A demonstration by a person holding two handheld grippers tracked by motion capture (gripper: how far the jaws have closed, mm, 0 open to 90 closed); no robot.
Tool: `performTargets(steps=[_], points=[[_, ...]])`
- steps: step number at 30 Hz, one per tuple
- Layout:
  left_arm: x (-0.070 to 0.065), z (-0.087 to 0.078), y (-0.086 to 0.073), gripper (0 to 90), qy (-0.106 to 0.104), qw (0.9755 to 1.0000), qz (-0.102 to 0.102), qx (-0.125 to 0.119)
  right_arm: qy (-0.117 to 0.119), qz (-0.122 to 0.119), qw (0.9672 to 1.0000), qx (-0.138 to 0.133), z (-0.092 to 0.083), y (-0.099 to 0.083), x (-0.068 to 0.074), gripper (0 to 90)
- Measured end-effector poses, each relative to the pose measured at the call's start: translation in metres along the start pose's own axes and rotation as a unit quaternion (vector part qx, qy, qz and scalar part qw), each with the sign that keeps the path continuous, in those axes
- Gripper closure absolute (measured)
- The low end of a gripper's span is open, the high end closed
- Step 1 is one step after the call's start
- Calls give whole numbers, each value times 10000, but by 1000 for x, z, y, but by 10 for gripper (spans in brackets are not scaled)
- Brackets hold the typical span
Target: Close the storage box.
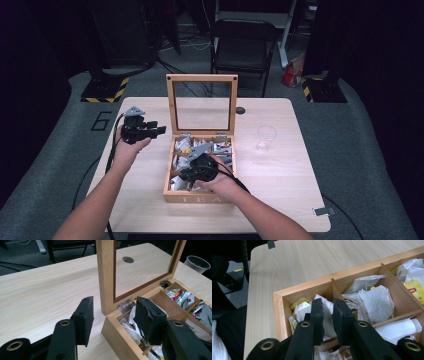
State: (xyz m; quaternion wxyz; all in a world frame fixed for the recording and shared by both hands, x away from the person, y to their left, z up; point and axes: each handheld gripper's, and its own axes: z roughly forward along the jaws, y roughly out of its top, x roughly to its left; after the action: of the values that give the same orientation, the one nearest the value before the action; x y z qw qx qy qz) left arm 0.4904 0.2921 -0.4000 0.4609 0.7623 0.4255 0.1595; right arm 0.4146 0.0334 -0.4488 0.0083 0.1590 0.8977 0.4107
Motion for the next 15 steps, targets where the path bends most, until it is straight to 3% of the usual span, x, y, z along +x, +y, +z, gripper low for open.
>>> performTargets(steps=[8,15], points=[[0,0,0,493,12,10000,-10,34,123,10,9999,41,0,0,-1,878],[1,-1,0,494,23,10000,-15,22,243,-69,9997,-6,1,3,3,890]])
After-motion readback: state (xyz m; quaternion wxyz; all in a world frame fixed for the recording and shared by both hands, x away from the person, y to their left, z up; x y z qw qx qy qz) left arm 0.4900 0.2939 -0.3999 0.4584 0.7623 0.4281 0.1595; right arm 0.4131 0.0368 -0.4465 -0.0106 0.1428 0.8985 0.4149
